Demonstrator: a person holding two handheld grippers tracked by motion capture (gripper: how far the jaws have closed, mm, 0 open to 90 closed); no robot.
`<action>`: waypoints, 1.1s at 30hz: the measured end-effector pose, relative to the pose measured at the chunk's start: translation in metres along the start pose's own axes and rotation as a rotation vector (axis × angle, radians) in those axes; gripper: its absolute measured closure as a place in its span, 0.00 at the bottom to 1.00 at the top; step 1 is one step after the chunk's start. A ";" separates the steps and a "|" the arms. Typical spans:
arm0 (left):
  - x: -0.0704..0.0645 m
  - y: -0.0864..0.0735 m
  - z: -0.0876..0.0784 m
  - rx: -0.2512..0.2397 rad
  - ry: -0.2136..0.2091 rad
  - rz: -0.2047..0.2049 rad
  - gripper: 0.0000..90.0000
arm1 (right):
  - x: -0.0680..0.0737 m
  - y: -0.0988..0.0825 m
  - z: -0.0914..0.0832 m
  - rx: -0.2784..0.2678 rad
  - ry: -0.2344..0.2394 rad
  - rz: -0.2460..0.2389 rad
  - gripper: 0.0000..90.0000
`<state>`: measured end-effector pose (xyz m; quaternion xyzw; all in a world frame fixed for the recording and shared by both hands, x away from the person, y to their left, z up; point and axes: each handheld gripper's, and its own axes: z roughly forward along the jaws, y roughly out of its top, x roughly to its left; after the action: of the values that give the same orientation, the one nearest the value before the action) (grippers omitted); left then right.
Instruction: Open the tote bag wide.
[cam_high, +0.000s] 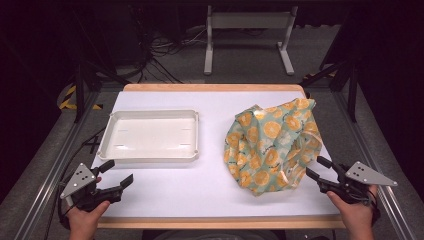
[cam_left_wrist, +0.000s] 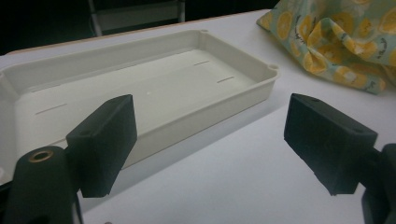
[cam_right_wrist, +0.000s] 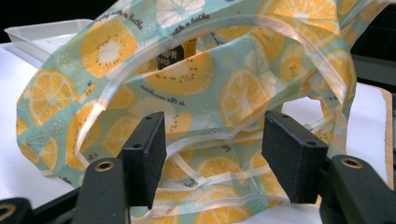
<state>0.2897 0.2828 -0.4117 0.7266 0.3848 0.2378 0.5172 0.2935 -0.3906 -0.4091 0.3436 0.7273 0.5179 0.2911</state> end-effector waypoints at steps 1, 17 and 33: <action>0.000 0.000 0.000 0.003 0.011 -0.009 0.20 | 0.000 0.000 0.000 0.004 0.000 -0.003 0.44; -0.001 0.000 0.000 -0.002 0.027 -0.019 0.19 | -0.003 0.006 -0.004 -0.002 -0.021 -0.006 0.43; 0.001 -0.004 0.007 0.025 0.030 -0.019 0.19 | -0.035 0.029 0.002 0.035 -0.065 0.047 0.42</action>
<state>0.2941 0.2800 -0.4177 0.7256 0.4025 0.2387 0.5046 0.3218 -0.4106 -0.3802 0.3822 0.7183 0.5002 0.2963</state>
